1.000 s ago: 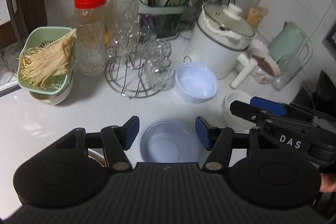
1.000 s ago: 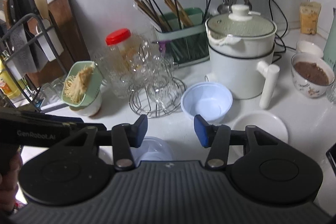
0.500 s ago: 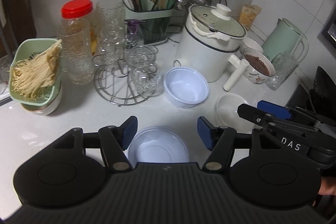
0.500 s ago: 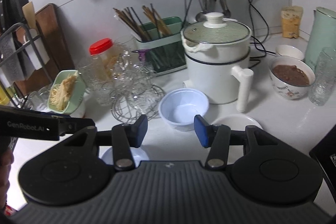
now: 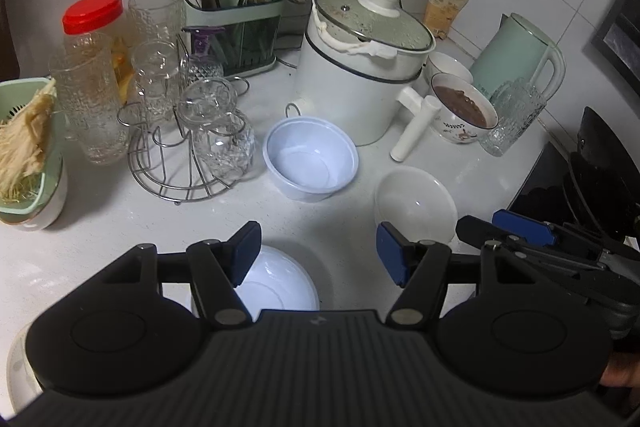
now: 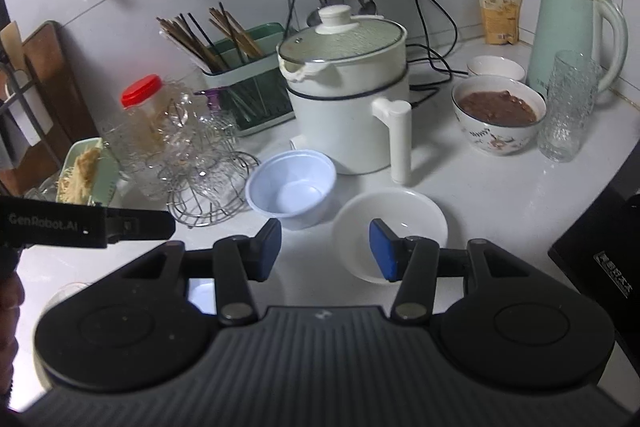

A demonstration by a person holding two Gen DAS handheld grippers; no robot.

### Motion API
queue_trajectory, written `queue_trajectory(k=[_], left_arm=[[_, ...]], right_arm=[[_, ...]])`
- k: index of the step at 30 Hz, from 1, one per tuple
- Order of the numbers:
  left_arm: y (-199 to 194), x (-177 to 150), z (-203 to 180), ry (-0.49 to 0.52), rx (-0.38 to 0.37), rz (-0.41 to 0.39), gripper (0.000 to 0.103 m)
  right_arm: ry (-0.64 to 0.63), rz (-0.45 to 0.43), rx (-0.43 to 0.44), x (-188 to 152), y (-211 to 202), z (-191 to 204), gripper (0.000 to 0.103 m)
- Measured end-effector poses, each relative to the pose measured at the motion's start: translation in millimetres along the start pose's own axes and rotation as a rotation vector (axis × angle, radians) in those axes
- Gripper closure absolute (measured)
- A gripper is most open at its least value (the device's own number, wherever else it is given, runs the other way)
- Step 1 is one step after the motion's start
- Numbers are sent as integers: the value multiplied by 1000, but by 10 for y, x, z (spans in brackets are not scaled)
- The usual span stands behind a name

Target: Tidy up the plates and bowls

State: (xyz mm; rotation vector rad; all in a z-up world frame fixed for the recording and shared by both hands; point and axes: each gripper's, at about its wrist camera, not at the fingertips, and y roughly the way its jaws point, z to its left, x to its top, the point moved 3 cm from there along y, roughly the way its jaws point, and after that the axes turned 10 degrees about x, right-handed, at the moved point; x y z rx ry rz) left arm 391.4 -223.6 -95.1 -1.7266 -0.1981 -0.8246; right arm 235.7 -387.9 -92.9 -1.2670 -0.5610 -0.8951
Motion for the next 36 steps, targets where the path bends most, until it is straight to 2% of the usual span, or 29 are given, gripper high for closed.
queue_trajectory(k=[10, 15, 16, 17, 19, 30, 34, 36], left_arm=[[168, 25, 93, 15, 16, 33, 32], [277, 65, 172, -14, 8, 40, 25], [314, 77, 187, -21, 8, 46, 25], [352, 88, 200, -27, 6, 51, 25], [431, 114, 224, -38, 2, 61, 25], [997, 359, 325, -120, -24, 118, 27], [1183, 423, 345, -152, -32, 130, 27], [1276, 441, 363, -168, -36, 135, 31]], right_arm=[[29, 1, -18, -30, 135, 17, 51], [41, 6, -13, 1, 201, 14, 51], [44, 11, -11, 10, 225, 10, 50], [47, 14, -15, 20, 249, 6, 43], [50, 14, -20, 38, 301, -2, 37], [88, 50, -3, 280, 799, -141, 38], [91, 78, -5, 392, 1040, -192, 48], [89, 86, -4, 446, 1158, -215, 52]])
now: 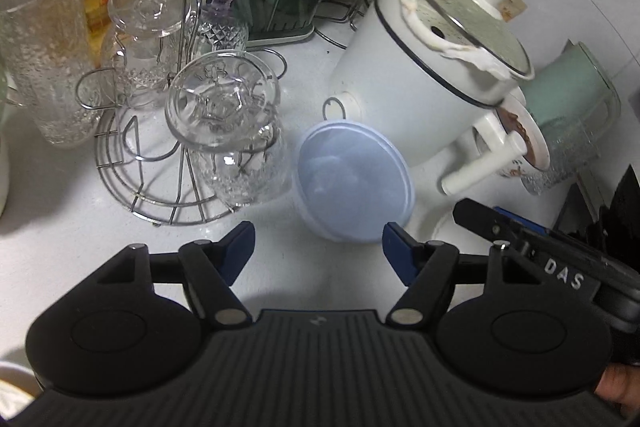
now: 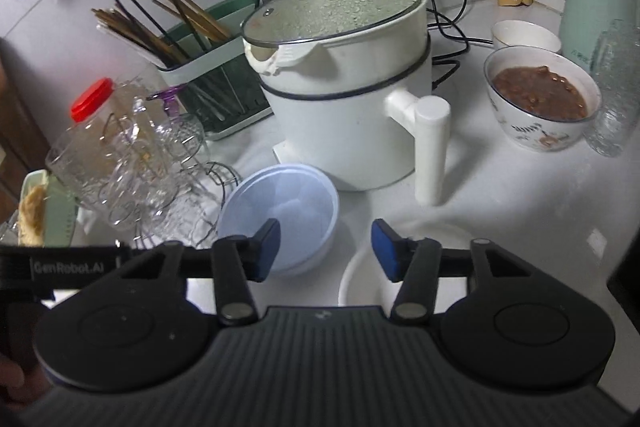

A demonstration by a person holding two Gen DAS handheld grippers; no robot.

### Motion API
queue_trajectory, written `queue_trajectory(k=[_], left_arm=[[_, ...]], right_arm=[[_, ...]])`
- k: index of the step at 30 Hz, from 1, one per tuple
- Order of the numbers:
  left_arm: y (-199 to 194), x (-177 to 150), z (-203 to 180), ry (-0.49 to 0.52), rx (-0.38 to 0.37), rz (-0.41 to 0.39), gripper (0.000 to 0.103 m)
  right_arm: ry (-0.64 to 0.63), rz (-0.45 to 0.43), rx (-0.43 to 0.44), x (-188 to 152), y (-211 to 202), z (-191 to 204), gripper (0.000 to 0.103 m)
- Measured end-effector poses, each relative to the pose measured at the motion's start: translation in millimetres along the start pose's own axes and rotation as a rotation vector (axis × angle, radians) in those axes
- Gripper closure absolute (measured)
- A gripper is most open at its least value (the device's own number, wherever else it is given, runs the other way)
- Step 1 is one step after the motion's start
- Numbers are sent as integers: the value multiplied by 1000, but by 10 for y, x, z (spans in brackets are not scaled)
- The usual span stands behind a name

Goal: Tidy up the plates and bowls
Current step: 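Close both grippers on the rim of the nested light-blue bowls, then lift the nested blue bowls with both grippers and carry them over the plates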

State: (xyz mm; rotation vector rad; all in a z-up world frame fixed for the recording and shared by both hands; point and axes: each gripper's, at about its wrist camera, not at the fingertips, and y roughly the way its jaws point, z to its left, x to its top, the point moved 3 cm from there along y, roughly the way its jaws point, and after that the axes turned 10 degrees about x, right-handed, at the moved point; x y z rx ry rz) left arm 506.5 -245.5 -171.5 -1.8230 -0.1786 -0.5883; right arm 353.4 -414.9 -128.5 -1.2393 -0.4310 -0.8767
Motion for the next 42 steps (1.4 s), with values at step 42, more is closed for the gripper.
queue_trajectory(k=[42], left_arm=[[-386, -83, -86, -83, -77, -64, 70]], right_arm=[[39, 6, 42, 26, 71, 72, 84]])
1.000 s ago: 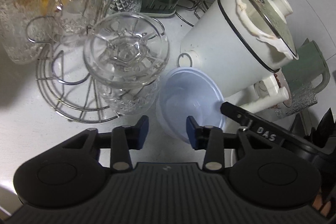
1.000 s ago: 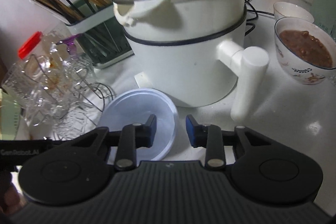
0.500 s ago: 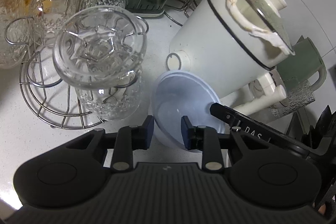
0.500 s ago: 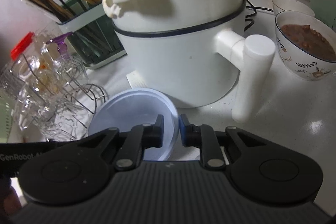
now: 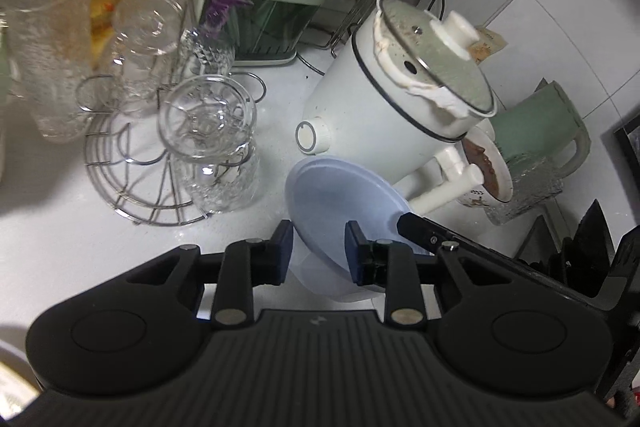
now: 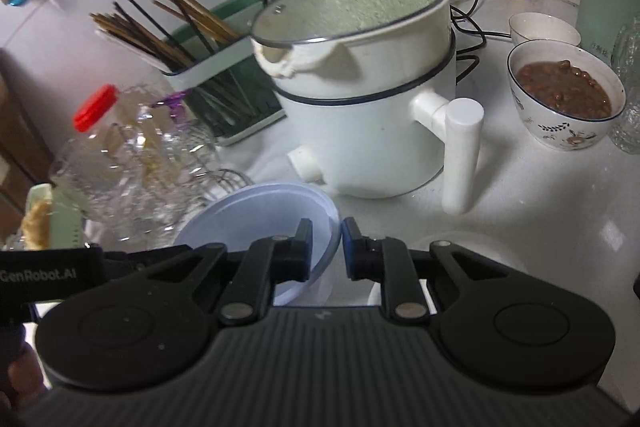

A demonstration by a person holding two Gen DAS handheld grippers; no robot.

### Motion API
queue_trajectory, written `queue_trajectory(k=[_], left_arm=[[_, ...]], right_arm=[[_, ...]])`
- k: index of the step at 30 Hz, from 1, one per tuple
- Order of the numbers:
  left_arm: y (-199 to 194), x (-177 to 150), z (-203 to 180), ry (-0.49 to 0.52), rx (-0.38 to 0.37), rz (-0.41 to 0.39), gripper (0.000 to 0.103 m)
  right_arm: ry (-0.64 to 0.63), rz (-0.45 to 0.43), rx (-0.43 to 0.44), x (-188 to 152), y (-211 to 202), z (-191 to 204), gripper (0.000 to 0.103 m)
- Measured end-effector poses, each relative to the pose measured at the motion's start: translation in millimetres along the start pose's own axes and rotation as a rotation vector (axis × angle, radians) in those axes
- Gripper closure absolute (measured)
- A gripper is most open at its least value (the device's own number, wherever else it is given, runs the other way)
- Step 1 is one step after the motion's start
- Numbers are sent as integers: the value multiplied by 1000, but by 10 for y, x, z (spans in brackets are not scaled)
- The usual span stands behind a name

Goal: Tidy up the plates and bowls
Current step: 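Lift the nested blue bowls with both grippers and carry them over the plates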

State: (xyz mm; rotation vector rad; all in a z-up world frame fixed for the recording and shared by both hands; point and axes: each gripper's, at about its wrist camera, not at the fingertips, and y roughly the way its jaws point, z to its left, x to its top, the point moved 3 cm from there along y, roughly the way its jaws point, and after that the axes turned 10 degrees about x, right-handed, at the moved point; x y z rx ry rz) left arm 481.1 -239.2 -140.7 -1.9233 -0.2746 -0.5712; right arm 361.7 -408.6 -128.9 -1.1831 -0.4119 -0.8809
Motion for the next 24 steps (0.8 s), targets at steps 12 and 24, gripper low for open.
queue_trajectory(k=[12, 24], left_arm=[[-632, -82, 72, -35, 24, -40, 70], [-745, -367, 499, -85, 81, -38, 70]], right_arm=[[-8, 13, 63, 40, -402, 331, 84], [-86, 78, 117, -228, -310, 656, 84]])
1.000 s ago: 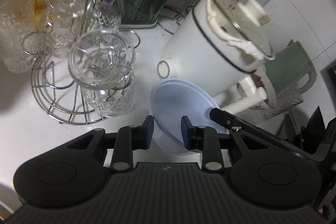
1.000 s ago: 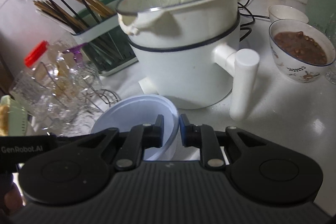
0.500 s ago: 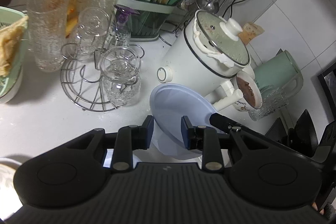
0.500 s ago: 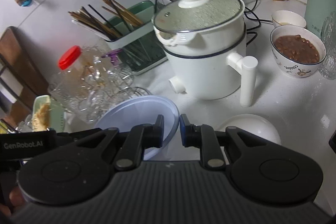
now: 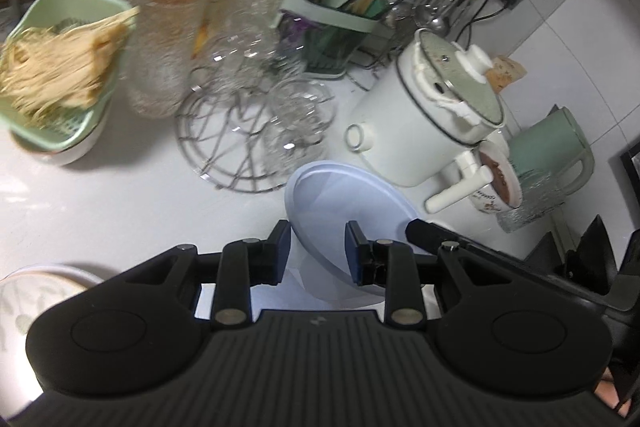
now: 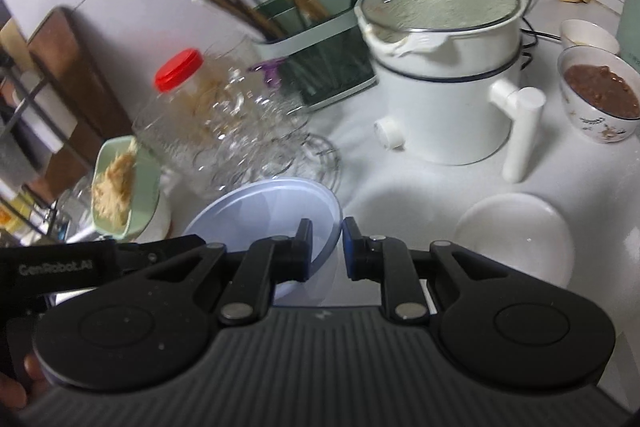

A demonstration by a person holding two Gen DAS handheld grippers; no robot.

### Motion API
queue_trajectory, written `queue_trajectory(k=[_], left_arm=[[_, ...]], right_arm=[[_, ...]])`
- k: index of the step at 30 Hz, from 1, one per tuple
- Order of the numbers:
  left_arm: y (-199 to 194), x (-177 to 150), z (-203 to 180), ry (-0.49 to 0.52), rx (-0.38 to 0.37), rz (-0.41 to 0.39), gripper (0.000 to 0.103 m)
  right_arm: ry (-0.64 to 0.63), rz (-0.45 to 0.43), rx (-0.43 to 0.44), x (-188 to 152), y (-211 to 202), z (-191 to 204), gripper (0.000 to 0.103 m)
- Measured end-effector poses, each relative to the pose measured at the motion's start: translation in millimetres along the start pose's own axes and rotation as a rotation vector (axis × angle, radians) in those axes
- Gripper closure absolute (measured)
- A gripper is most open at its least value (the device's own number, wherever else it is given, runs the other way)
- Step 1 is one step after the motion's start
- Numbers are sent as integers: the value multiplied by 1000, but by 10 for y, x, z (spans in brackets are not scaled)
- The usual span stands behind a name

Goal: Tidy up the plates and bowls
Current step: 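Lift the nested blue bowls with both grippers and carry them over the plates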

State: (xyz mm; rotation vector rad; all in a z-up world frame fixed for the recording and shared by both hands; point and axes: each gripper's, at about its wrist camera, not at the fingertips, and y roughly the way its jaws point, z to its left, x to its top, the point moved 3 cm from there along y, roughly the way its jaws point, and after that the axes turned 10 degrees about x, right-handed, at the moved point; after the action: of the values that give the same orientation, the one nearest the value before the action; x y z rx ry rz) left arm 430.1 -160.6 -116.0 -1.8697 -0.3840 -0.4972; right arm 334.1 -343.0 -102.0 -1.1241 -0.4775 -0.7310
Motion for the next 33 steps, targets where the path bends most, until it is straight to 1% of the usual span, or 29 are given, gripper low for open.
queue_trajectory(k=[3, 5, 9, 13, 22, 24, 26, 27, 33], left_arm=[[-51, -89, 110, -13, -5, 13, 70], [-70, -150, 162, -1, 8, 14, 70], [-29, -254, 252, 6, 19, 34, 70], [-4, -326, 305, 35, 29, 18, 69], [163, -497, 365, 61, 35, 45, 69], [202, -523, 370, 63, 38, 64, 63], [214, -538, 373, 62, 35, 67, 53], [211, -541, 371, 60, 41, 72, 51], [-18, -458, 299, 71, 48, 50, 50]], right_arm=[[-94, 7, -21, -107, -8, 158, 84], [-122, 14, -21, -182, -15, 224, 84], [-100, 51, -19, -346, 55, 224, 84], [-75, 80, -14, -510, 125, 213, 84], [-75, 85, -12, -730, 178, 174, 83], [-68, 85, -11, -756, 185, 158, 82], [-64, 80, -2, -766, 189, 149, 82], [-60, 80, 1, -766, 193, 150, 82], [-43, 83, 21, -705, 107, 245, 80]])
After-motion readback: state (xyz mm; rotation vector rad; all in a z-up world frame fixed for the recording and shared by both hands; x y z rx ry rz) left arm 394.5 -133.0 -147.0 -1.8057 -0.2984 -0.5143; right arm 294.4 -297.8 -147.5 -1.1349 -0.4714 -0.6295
